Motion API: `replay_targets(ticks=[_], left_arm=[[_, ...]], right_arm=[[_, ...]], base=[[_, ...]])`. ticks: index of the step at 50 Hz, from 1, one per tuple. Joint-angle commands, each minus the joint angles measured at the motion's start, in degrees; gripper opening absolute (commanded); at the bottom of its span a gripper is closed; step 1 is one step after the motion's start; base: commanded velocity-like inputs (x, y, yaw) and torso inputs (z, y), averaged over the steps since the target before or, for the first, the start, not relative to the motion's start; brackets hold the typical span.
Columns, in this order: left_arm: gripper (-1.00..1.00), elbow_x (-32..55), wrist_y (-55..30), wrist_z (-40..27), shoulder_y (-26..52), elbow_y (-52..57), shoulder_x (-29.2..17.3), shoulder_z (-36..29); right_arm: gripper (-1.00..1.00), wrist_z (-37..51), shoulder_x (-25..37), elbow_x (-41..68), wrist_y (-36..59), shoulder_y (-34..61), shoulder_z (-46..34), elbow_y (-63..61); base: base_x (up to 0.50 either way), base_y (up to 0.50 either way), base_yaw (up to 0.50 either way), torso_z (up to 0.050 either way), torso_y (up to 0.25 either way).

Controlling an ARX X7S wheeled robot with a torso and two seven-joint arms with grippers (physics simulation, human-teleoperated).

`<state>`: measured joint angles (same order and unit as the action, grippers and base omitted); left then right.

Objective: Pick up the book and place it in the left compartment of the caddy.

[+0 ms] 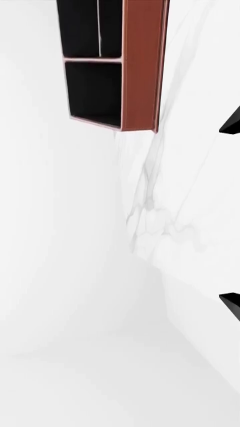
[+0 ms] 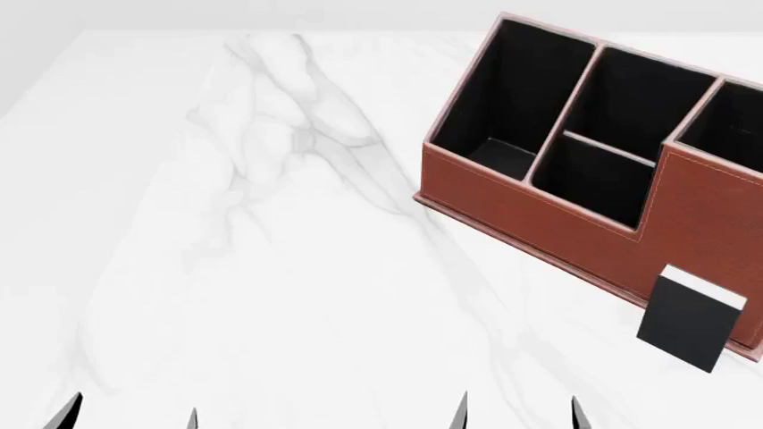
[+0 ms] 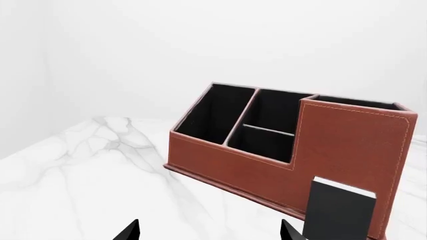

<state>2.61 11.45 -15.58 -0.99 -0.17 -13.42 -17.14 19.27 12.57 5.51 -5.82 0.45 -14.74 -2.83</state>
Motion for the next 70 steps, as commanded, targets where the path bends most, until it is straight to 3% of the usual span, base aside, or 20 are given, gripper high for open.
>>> replay_targets(ticks=[1, 14, 70], left_arm=[[1.00, 0.18, 0.09, -0.16, 0.01, 0.07, -0.29, -0.40], [1.00, 2.44, 3.20, 1.69, -0.69, 0.00, -1.10, -0.85], [1.00, 2.49, 2.15, -0.78, -0.68, 2.05, -2.05, -1.42]], right_arm=[[1.00, 0.32, 0.29, 0.20, -0.02, 0.08, -0.37, -0.07], [1.00, 0.33, 0.55, 0.51, -0.32, 0.25, -0.96, 0.16], [1.00, 2.33, 1.53, 0.53, -1.71, 0.60, -2.16, 0.47]], base=[[0.00, 0.00, 0.00, 0.000, 0.000], [0.00, 0.00, 0.00, 0.000, 0.000], [0.00, 0.00, 0.00, 0.000, 0.000]])
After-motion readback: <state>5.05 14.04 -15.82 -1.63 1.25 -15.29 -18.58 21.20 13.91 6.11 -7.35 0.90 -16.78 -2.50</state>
